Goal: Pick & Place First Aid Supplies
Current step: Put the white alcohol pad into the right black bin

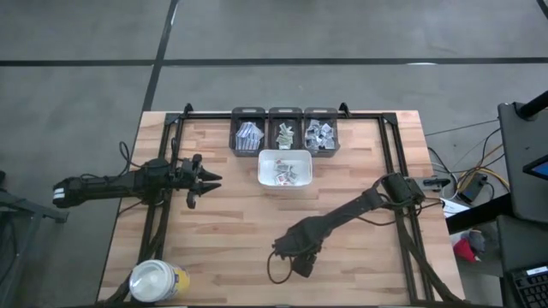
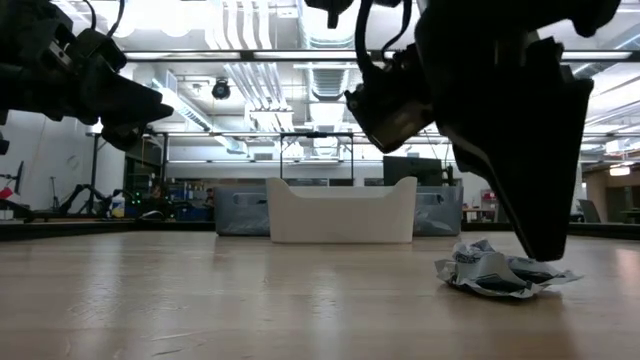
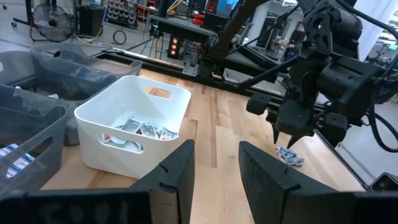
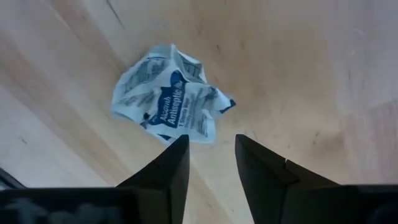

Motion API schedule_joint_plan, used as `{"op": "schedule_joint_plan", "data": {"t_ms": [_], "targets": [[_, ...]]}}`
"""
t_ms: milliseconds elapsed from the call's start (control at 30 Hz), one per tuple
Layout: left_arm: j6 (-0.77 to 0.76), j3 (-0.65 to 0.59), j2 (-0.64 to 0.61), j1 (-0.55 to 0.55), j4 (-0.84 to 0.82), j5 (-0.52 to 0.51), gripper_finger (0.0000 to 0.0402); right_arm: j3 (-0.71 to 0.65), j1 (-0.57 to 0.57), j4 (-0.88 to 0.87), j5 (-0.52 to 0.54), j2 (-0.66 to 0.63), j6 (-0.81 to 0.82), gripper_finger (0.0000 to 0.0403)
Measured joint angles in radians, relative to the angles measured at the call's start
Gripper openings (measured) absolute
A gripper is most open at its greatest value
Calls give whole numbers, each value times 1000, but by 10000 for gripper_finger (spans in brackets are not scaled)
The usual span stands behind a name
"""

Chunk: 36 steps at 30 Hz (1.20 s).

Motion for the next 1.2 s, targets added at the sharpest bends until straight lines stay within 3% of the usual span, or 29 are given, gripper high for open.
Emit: {"op": "schedule_joint_plan", "data": {"t_ms": [467,1000,1200], "targets": [[2,0,0,0,-1,0,120,-53,3,56,0,0,74,116],[2,0,0,0,0,0,119,-54,3,61,2,0,121,16],[2,0,0,0,0,0,120,-54,3,61,-1,0,114,9]]}}
